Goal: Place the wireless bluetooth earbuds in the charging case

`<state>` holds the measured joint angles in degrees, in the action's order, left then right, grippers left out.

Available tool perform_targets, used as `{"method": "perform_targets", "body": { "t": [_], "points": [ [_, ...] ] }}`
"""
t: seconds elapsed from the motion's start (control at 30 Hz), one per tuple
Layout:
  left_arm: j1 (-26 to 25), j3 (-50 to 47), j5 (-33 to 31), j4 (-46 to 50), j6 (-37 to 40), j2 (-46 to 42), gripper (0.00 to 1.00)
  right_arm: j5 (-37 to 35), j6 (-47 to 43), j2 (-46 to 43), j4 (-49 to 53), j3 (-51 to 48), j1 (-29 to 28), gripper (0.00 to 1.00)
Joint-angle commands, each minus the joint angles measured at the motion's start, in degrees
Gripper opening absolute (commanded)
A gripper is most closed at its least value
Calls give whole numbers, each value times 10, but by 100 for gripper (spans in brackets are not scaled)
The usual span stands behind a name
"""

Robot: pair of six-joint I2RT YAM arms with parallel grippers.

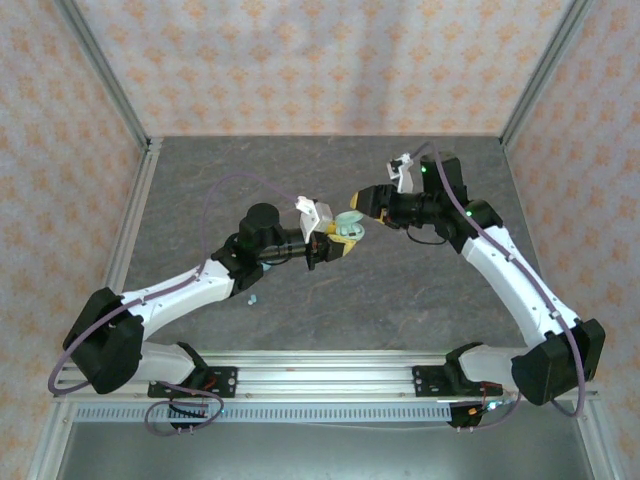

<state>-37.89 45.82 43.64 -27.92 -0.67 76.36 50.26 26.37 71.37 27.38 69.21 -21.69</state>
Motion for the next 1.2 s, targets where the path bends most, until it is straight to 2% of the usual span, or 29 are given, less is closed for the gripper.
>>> {"method": "perform_targets", "body": {
  "t": [0.0,0.43,0.93,1.03,1.17],
  "points": [
    [-5,17,-14,-30,-6,-2,9,20,-11,-24,-2,-13,0,54],
    [-4,14,-22,-32,-6,-4,9,16,18,-32,-9,-46,1,61],
    [-4,16,-53,-48,-20,1,9,65,178,-70,-189,-139,-26,64],
    [-5,17,-48,-53,-26,4,9,69,196,-70,-215,-147,-31,60],
    [-5,13,-45,-55,-30,-1,9,70,218,-65,-242,-155,-31,45]
  ]
}}
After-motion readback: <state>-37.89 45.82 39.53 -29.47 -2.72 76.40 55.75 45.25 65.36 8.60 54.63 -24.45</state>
